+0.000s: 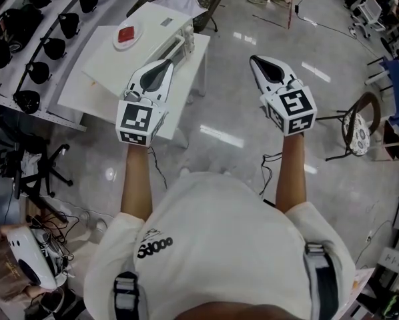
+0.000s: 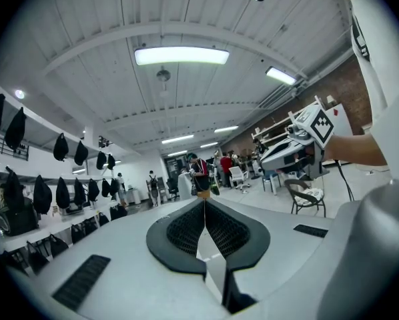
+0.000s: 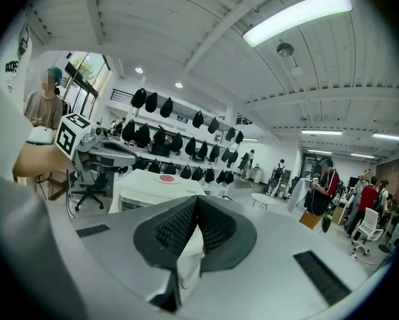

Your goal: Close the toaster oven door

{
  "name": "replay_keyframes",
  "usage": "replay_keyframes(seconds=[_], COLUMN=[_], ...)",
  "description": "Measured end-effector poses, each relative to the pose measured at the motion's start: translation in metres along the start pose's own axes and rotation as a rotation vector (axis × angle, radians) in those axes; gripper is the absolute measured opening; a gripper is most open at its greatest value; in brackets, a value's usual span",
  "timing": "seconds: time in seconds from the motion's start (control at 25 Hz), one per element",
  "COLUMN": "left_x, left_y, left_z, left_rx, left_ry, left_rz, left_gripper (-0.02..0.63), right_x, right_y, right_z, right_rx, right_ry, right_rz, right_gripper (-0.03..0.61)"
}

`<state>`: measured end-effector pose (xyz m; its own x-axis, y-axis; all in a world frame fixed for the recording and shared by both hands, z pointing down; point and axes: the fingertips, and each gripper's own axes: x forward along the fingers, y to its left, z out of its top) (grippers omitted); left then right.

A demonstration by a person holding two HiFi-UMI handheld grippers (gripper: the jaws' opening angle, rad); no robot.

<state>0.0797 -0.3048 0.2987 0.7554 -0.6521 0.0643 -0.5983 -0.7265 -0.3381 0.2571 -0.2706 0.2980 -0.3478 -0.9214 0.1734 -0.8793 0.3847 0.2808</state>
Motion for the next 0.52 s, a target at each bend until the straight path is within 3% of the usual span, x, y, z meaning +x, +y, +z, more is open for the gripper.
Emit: replay_keyframes(seconds=[0.52], left_x=[-0.002], left_y=[0.000], left_z=[-0.013], left_rx=[-0.037], left_ry=[0.033], left_rz=[-0.011], left_gripper=[0.020], right_x=[0.013], right_y=[0.013], right_z=[-0.008], right_rx=[0.010], right_ry=[0.008], right_rz=[0.064], right_gripper=[0.009])
